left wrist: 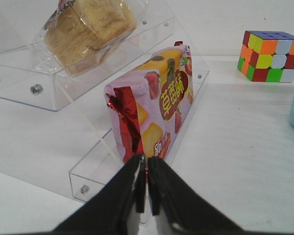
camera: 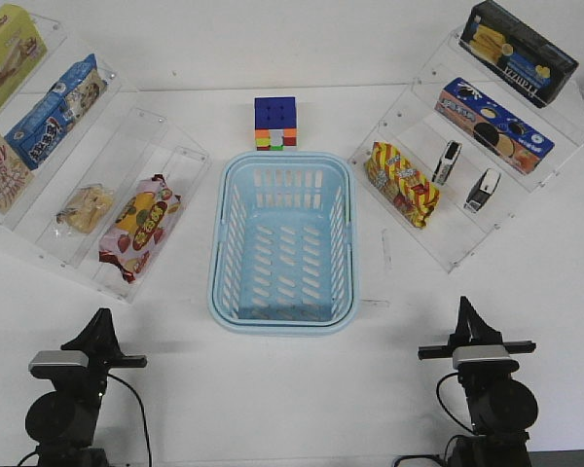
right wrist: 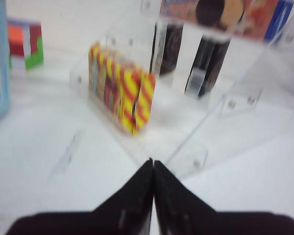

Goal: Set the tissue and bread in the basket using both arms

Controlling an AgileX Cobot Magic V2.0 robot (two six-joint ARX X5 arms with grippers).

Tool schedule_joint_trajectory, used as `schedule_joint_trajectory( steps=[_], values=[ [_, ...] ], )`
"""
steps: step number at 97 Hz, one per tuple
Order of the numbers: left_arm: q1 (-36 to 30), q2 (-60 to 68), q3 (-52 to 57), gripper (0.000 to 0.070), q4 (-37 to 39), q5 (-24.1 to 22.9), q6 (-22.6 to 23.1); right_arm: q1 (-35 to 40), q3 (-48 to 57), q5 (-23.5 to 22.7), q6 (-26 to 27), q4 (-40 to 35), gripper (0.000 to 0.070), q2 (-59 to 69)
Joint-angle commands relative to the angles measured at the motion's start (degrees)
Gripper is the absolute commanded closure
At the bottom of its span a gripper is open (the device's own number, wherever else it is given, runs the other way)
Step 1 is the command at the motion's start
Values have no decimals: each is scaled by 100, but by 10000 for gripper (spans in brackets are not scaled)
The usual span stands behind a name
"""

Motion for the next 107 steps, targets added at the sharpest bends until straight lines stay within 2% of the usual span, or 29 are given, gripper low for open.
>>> schedule_joint_trajectory(
  steps=[1, 14, 21, 31, 37, 45, 60, 76, 81, 84, 90, 93, 107],
  values=[
    [9, -9, -116, 699, 70, 2, -11, 11, -11, -13, 118, 227, 700, -4],
    [9, -9, -116, 699, 70, 2, -11, 11, -11, -17, 459, 592, 700, -4],
    [9, -9, -116, 699, 70, 2, -11, 11, -11, -15, 951, 597, 700, -4],
    [9, -9, -116, 699, 70, 2, -11, 11, -11, -11, 1987, 570, 700, -4],
    [9, -9, -116, 699, 70, 2, -11, 11, 44, -42, 2304, 562, 700, -2],
    [9, -9, -116, 699, 70, 2, -11, 4, 334, 39, 2638, 146, 700, 26],
    [9, -9, -116, 699, 70, 2, -11, 4, 1163, 203, 2942, -549, 700, 754],
    [9, -9, -116, 699, 70, 2, -11, 4, 2103, 184, 2686, -734, 700, 2258],
    [9, -9, -116, 699, 70, 2, -11, 4, 2411, 179, 2459, -745, 641, 2745],
    [9, -9, -116, 699, 70, 2, -11, 4, 2594, 181, 2347, -754, 556, 3027],
    [11, -9, -116, 699, 70, 2, -11, 4, 2955, 181, 2149, -752, 343, 3611],
    [9, -9, -116, 699, 70, 2, -11, 4, 3134, 192, 2052, -752, 283, 3893],
    [9, -9, -116, 699, 70, 2, -11, -17, 3954, 566, 1694, -748, 276, 5167]
  ],
)
